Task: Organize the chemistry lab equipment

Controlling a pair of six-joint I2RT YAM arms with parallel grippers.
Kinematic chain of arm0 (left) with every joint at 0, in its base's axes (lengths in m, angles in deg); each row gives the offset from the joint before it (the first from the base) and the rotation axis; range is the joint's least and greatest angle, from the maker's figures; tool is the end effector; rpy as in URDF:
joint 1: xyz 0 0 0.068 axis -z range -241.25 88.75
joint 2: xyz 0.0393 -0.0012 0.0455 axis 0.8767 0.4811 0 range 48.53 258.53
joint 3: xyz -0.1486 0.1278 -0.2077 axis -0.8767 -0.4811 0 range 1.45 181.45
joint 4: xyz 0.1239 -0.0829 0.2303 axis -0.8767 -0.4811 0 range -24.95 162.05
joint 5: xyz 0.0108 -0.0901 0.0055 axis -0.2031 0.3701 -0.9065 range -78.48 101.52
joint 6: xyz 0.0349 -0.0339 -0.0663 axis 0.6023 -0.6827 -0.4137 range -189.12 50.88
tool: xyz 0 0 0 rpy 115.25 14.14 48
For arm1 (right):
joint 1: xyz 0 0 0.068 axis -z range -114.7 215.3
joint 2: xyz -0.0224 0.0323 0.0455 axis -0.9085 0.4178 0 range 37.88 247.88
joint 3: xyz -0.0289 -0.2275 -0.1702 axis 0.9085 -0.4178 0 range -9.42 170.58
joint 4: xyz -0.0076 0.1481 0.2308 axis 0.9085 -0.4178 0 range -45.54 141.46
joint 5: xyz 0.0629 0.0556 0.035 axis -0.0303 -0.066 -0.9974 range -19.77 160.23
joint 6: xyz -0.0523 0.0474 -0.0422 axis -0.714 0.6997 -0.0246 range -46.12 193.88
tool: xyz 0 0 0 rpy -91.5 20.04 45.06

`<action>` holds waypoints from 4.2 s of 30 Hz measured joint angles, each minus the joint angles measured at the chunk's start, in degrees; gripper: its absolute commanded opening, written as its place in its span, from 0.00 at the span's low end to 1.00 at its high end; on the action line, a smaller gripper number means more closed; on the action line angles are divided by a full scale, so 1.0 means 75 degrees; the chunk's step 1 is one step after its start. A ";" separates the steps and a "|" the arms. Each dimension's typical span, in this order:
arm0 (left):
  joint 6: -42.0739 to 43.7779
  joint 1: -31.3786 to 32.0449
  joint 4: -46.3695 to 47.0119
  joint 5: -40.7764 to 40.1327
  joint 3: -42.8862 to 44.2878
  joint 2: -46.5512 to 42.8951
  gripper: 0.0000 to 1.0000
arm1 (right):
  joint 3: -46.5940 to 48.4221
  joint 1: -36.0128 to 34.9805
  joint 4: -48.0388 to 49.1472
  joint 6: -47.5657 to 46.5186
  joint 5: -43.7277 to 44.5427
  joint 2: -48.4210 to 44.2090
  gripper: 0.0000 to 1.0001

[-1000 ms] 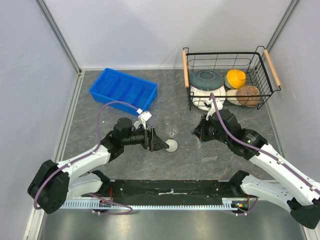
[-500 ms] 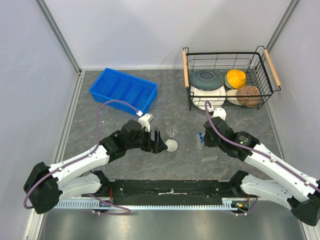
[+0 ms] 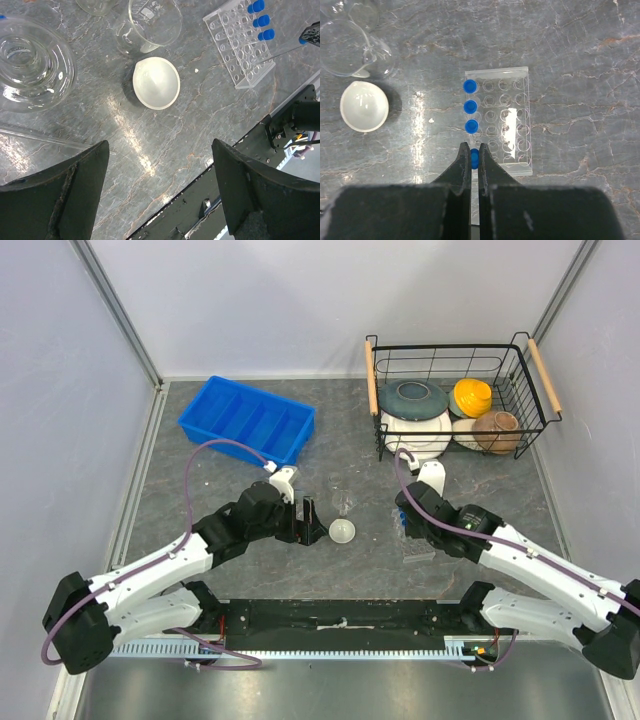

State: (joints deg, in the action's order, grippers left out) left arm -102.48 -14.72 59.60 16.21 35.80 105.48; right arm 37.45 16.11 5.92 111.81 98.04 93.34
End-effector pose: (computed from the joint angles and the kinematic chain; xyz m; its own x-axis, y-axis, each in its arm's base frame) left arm 0.1675 -0.1853 0.2183 -0.7532 -0.0021 -0.6578 0.4253 0.7614 -0.4894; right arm 0.1613 0.1356 0.2511 -0.7195 -0.0013 -0.6945 -0.0615 0.9962 0.0620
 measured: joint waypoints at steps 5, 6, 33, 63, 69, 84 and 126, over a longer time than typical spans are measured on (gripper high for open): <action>0.0006 0.0000 -0.0117 -0.0038 0.0003 -0.0058 0.89 | -0.0233 -0.0137 0.0006 0.0154 0.0283 0.0064 0.00; 0.0006 0.0000 -0.0134 -0.0047 0.0003 -0.0061 0.89 | -0.0265 -0.0163 0.0017 0.0184 0.0335 0.0085 0.00; 0.0064 0.0000 -0.0163 -0.0221 0.0003 -0.0146 0.88 | -0.0603 -0.0909 0.0417 0.0790 0.1498 0.0265 0.00; 0.0067 0.0000 -0.0181 -0.0265 0.0003 -0.0210 0.88 | -0.0845 -0.1303 0.0580 0.1463 0.1947 0.0831 0.00; 0.0079 0.0000 -0.0239 -0.0306 0.0003 -0.0213 0.88 | -0.0848 -0.1323 0.0583 0.1530 0.1944 0.0851 0.10; 0.0154 0.0000 -0.0242 -0.0358 0.0003 -0.0213 0.88 | -0.0848 -0.1376 0.0600 0.1617 0.1941 0.0944 0.45; 0.0204 0.0015 -0.1166 -0.0347 0.0428 -0.0804 1.00 | 0.1070 -0.2075 0.0851 0.0769 0.0793 0.3614 0.98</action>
State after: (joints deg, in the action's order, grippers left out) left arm -100.95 -14.61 50.86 13.60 39.01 99.44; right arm 45.48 0.55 12.31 117.58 103.98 120.45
